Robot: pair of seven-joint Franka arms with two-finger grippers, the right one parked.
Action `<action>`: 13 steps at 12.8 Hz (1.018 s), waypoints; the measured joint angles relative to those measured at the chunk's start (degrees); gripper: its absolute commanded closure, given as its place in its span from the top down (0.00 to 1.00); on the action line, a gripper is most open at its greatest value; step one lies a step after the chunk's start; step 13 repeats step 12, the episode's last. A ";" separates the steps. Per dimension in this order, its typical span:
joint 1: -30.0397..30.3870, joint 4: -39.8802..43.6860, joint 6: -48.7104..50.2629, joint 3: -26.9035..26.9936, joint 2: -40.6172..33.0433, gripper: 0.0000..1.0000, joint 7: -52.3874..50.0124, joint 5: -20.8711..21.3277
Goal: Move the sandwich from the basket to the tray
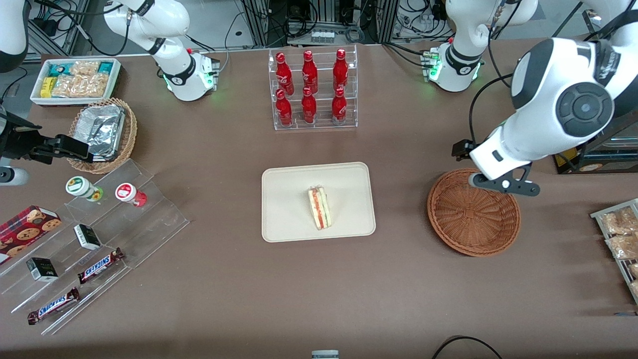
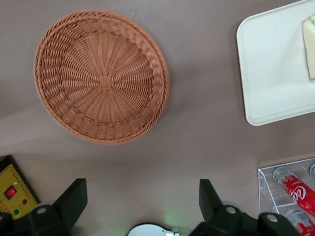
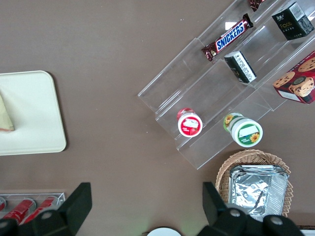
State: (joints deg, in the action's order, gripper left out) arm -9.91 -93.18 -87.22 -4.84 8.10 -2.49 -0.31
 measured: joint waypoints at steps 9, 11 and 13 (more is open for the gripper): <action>12.97 -0.78 2.39 -9.30 -4.64 1.00 1.96 1.20; 14.10 -0.78 2.54 -9.29 -5.71 1.00 2.21 2.29; 14.61 -0.78 2.54 -9.28 -6.13 1.00 2.36 2.43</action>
